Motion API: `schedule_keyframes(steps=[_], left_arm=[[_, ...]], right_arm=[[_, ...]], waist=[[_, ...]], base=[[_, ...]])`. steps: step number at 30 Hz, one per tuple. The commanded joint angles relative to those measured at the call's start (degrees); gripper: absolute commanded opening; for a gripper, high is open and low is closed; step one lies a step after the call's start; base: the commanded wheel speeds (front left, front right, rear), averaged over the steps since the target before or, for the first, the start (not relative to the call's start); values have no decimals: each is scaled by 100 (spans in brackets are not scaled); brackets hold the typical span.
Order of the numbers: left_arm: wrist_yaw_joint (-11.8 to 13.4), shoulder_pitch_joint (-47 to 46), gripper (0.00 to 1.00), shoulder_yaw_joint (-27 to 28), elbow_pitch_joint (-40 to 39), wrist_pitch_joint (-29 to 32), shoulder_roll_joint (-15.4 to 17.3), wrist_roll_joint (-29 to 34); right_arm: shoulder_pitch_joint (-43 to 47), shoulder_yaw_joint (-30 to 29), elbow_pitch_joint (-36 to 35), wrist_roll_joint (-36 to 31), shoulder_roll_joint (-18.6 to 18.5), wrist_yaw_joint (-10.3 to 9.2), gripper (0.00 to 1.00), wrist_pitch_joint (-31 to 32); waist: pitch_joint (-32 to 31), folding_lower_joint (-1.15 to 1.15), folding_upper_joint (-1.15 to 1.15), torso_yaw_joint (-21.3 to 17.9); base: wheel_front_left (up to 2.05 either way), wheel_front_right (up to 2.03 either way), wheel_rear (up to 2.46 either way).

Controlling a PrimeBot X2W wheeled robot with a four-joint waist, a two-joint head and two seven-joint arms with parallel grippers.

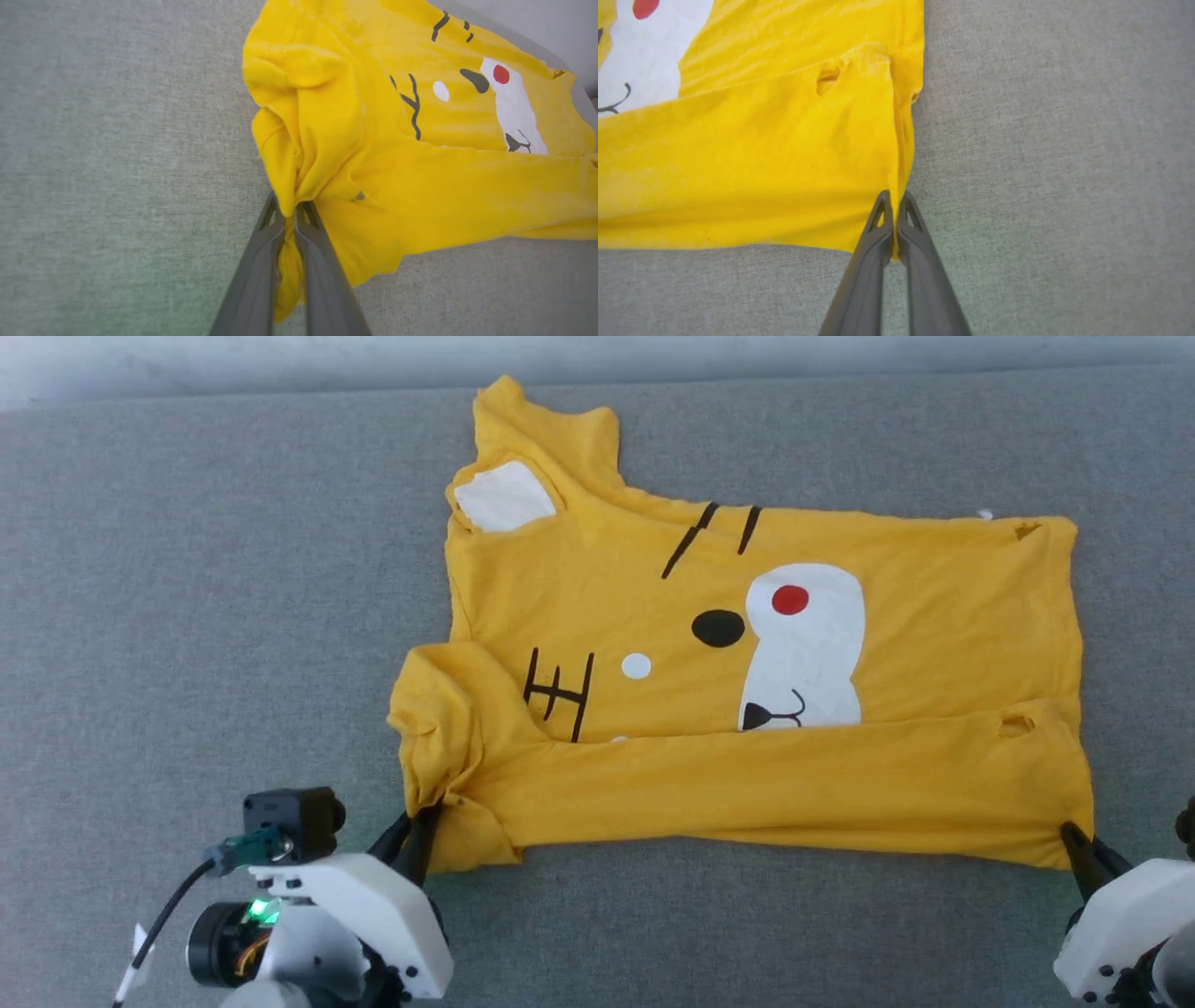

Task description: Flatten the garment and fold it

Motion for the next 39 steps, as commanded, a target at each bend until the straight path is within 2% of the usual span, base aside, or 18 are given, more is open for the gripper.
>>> schedule_keyframes(steps=[1, 7, 12, 18, 25, 26, 27, 29, 35, 39], left_arm=[[70, 134, 0, 95, -47, -8, 106, -36], [209, 763, 0, 391, -503, 98, 436, -251], [296, 1434, 0, 389, -839, 264, 596, -424], [298, 1928, 0, 291, -927, 242, 419, -688], [193, 1803, 0, 285, -574, -7, 189, -740], [177, 1761, 16, 291, -522, -51, 162, -735], [159, 1725, 48, 289, -479, -79, 144, -729], [136, 1680, 100, 297, -425, -117, 111, -741], [105, 1825, 100, 699, -637, -474, -92, -1076], [180, 1899, 100, 1228, -1146, -889, 76, -978]], right_arm=[[-79, -44, -83, 13, 11, -13, 0, 34], [145, -114, -463, 63, -49, -13, 0, 355], [537, -213, -654, 192, -43, -13, 0, 720], [971, -343, -750, 306, -17, -13, 0, 1062], [989, -335, -701, 307, 4, -13, 0, 969], [946, -333, -683, 330, 6, -13, 30, 889], [915, -308, -663, 345, 7, -13, 100, 814], [907, -201, -595, 353, 8, -13, 100, 729], [882, -165, -687, 492, 10, -13, 100, 432], [724, -301, -946, 437, 10, -13, 100, 79]], waist=[[-81, -1, 0, -7], [-244, -1, 0, 33], [-299, -1, 0, 128], [-279, -1, 0, 240], [-259, -1, 0, 304], [-266, -1, 0, 306], [-276, -1, 0, 307], [-300, -1, 0, 299], [-463, -1, 0, 231], [-470, -1, 0, 186]], base=[[0, 0, 0], [0, 0, 0], [0, 0, 0], [0, 0, 0], [0, 0, 0], [0, 0, 0], [0, 0, 0], [0, 0, 0], [0, 0, 0], [0, 0, 0]])
